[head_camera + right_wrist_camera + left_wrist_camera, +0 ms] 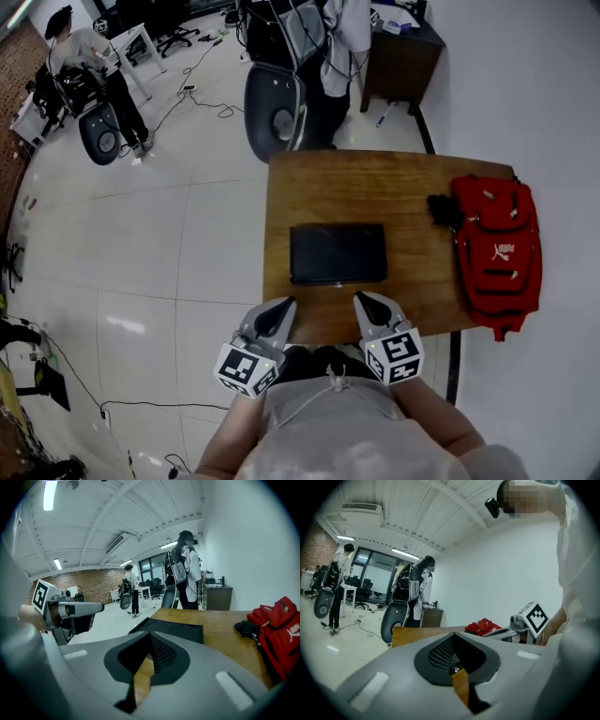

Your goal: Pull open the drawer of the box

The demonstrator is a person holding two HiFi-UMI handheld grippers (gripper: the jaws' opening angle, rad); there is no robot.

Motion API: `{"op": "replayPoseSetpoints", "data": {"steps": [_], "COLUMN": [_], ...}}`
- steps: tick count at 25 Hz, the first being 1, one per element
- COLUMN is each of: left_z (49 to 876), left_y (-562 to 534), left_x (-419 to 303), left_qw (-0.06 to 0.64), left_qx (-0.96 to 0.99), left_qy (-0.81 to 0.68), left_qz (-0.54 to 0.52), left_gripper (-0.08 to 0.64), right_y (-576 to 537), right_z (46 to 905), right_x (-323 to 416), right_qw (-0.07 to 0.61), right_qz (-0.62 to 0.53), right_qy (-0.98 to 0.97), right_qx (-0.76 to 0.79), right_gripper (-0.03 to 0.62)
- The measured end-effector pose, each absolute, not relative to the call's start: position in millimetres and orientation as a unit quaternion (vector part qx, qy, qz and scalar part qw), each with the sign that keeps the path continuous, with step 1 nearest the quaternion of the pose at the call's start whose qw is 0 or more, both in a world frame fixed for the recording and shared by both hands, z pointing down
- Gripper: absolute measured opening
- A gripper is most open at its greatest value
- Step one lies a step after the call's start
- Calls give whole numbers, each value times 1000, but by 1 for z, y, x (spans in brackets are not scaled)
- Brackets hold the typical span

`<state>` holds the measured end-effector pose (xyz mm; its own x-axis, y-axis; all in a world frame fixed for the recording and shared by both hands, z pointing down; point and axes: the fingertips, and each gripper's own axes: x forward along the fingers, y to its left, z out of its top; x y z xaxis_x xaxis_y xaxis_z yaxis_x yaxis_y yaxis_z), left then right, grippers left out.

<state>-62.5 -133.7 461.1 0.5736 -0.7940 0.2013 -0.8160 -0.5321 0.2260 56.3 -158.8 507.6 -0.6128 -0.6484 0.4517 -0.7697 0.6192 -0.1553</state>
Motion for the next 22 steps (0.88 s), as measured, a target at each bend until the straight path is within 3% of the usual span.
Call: {"op": "replayPoseSetpoints", "data": {"steps": [13, 22], "left_z": [488, 518], "left_y": [-157, -161], "left_x": [-73, -73], "left_qw": [186, 212], "left_qx": [884, 891], "left_qy": [-425, -396], "left_qz": [61, 68], "left_gripper": [6, 6], "right_y": [-165, -175], "right_z": [589, 638], "right_x": [37, 30], "right_qw": [270, 310], "right_qz": [272, 325], "right_qy": [-830, -787], "right_qx": [405, 423], "right_gripper": [11, 121]}}
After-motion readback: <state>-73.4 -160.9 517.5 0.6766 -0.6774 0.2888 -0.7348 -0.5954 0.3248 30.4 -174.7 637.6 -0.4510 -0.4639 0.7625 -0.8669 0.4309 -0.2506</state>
